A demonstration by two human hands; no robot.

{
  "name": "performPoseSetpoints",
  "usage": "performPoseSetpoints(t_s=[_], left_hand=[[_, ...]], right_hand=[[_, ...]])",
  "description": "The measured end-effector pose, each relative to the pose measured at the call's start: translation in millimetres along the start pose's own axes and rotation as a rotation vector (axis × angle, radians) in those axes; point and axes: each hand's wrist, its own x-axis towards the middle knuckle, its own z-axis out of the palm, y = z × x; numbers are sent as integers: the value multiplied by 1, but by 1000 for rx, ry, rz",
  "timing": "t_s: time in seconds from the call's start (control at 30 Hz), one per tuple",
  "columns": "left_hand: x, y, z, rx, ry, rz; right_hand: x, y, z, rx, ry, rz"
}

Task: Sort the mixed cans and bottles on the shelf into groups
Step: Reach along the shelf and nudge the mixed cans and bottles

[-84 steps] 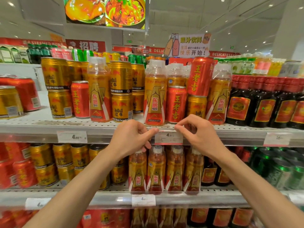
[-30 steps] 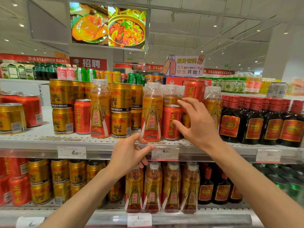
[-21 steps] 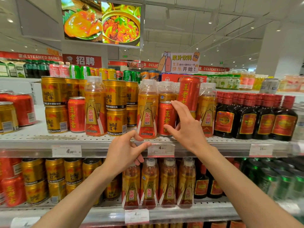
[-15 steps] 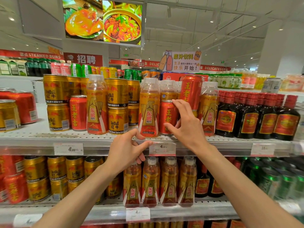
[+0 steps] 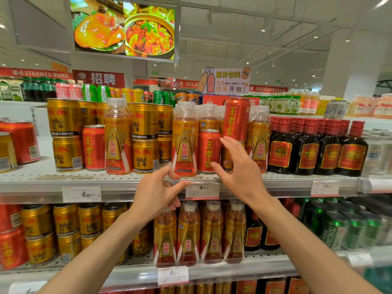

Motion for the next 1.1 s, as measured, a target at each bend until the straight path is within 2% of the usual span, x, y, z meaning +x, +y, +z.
performPoseSetpoints(t_s=[0.1, 0.17, 0.53, 0.63, 0.83, 1.1], left_hand=[[1, -2, 1, 29, 4, 17], [1, -2, 1, 36, 7, 25], [0, -2, 1, 39, 8, 25], [2, -3, 1, 51, 2, 7], [1, -3, 2, 52, 5, 14], [0, -4, 2, 50, 14, 29]], right_hand=[[-3, 11, -12, -3, 174, 77], [4, 17, -15, -13, 222, 143], [51, 3, -7, -14, 234, 243], [51, 8, -8, 16, 240, 221], [51, 21, -16, 77, 136, 180], [45, 29, -14, 15, 162, 138]])
